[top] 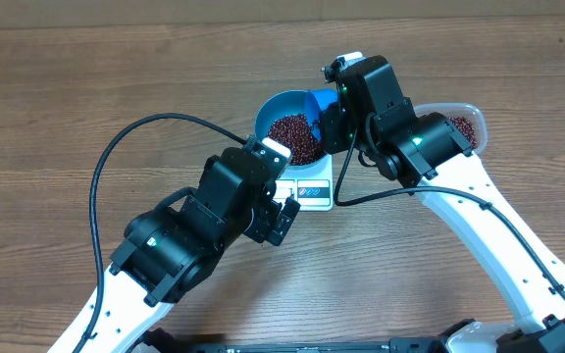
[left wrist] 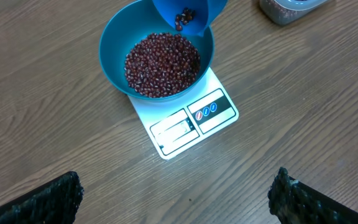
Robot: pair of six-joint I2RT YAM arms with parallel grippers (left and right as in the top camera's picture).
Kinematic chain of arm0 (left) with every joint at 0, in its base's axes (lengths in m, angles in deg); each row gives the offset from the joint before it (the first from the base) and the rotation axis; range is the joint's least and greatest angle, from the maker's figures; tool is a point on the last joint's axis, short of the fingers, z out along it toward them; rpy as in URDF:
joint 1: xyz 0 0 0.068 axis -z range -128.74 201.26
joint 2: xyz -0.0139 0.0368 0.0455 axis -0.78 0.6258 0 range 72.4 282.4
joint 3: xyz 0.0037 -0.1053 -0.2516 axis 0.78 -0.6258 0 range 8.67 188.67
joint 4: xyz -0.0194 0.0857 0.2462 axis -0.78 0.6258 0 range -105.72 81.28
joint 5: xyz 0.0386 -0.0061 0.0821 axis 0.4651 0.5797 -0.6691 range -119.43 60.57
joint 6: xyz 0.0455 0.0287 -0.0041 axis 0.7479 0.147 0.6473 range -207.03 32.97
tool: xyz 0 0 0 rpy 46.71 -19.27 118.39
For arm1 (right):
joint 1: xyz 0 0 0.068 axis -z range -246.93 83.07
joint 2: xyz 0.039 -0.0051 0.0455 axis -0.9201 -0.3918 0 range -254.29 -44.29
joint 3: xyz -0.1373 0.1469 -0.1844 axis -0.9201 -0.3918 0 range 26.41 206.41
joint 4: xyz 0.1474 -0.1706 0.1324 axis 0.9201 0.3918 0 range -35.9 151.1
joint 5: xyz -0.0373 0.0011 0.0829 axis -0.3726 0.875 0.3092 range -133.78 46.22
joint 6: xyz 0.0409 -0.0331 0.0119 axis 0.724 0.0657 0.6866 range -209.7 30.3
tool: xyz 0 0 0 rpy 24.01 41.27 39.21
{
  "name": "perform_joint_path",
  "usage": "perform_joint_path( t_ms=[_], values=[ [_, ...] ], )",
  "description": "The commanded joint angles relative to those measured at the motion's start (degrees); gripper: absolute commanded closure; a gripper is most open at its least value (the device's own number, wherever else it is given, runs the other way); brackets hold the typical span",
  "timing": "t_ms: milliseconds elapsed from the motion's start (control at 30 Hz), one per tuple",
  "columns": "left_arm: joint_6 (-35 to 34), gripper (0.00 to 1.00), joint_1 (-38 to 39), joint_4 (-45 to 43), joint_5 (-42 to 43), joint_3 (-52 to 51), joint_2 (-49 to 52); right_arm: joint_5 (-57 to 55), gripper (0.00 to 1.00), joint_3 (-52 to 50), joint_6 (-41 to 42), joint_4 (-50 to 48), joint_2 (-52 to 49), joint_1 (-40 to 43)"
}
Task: Scoop item into bowl and weigh 150g on scale
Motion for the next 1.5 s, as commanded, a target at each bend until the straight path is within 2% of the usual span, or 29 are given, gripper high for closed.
perform_joint_path(
  t_ms=[0, 1467],
  values=[
    [-0.8, 0.01, -0.1, 0.0, 0.7, -0.6, 0.2, 0.0, 0.96, 1.8, -0.4, -0.4, 1.3, 0.1],
    [-0.8, 0.00, -0.1, 0.0, 0.7, -0.6, 0.2, -2.1, 0.96, 1.0, -0.3, -0.8, 0.7, 0.5]
  ],
)
